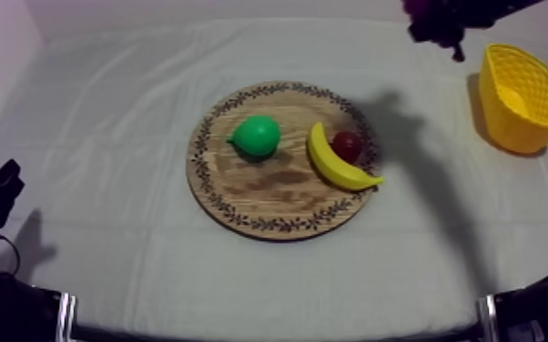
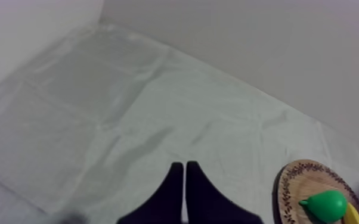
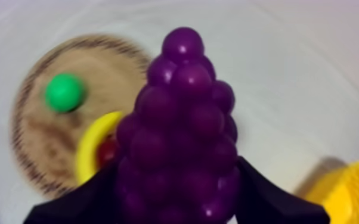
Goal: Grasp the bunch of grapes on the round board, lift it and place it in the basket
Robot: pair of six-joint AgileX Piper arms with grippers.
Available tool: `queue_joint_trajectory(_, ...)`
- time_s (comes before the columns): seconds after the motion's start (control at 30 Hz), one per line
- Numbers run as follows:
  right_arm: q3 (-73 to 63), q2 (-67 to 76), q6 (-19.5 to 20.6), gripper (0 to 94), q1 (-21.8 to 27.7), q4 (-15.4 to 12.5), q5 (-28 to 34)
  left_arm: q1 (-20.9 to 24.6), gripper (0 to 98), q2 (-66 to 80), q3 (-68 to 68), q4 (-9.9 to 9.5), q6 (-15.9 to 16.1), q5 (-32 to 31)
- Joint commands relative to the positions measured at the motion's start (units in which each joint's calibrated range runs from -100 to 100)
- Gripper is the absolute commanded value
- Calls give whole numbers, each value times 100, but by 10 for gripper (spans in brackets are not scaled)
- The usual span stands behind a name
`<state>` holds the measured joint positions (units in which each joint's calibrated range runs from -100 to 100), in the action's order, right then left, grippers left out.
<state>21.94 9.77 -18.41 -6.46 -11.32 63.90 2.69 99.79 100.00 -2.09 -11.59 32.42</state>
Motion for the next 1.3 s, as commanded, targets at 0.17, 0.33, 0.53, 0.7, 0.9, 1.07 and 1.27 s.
queue_joint_trajectory(0.17, -192, -501, 124, 358, 1236, 151, -366, 3, 1, -5, 0, 1, -1, -1)
queue_joint_trajectory(0.33, -341, -1123, 225, 373, 1663, 269, -674, 3, 1, -5, 0, 1, -1, -1)
queue_joint_trajectory(0.53, -416, -1799, 352, 411, 1947, 404, -1103, 3, 1, -5, 0, 1, -1, -1)
queue_joint_trajectory(0.7, -423, -2141, 543, 564, 2034, 584, -1360, 3, 1, -5, 0, 1, -1, -1)
queue_joint_trajectory(0.9, -273, -2051, 819, 772, 2003, 786, -1393, 3, 1, -5, 0, 1, -1, -1)
queue_joint_trajectory(1.07, 65, -1432, 732, 759, 2014, 638, -1332, 3, 1, -5, 0, 1, -1, -1)
queue_joint_trajectory(1.27, 701, -202, 648, 630, 2022, 482, -1240, 3, 1, -5, 0, 1, -1, -1)
